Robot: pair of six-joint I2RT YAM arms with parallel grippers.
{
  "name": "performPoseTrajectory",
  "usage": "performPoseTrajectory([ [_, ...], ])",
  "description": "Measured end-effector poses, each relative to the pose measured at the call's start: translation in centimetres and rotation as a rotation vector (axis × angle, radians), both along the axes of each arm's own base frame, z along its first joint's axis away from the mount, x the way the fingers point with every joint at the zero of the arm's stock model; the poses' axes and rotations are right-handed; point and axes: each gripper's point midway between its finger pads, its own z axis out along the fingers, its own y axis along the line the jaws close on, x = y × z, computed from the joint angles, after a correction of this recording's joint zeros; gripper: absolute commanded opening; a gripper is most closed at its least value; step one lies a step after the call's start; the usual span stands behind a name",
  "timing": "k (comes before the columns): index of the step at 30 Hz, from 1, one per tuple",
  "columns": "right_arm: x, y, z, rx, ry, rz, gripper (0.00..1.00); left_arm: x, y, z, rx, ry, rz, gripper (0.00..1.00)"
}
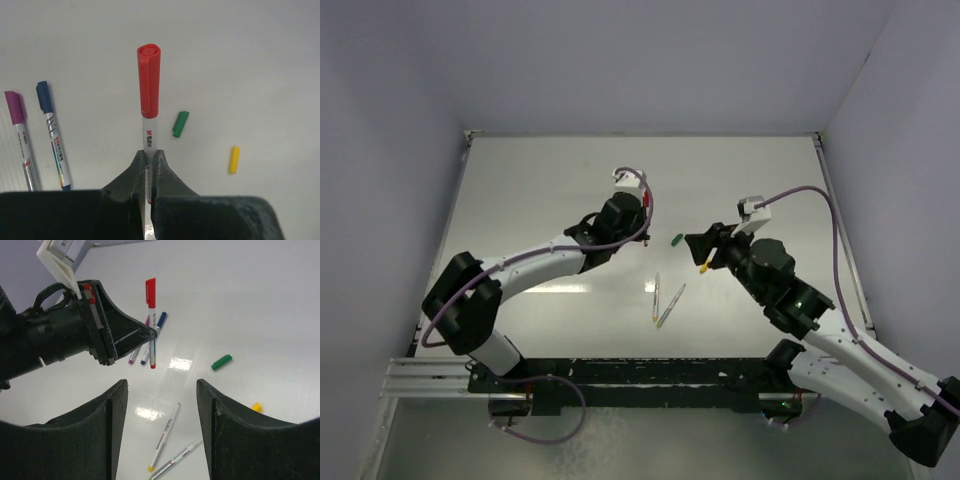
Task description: Insert the pens into the pen caps
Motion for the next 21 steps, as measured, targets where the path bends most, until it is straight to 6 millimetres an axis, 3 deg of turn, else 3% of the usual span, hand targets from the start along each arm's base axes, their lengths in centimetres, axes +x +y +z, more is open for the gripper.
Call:
performPoseTrajectory([
  [4,-0.2,-1.2,-1.5,-0.036,0.052,-0.049,0.59,1.5,0.7,-3.4,0.122,0.074,0.046,0.00],
  [10,-0.7,-2.4,-2.1,-0.046,0.080,-0.087,0.60,3.3,3.1,-8.8,0.255,0.212,0.111,0.02],
  [15,-0.8,-2.8,-2.7,-0.056,0.101,-0.106,0.60,3.7,4.3,-10.5,0.306,0.262,0.137,0.03],
  [21,-0.8,-2.7,-3.3,-0.063,0.121,-0.109,0.60,4.8,4.3,-11.2,0.319,0.275,0.150,0.05],
])
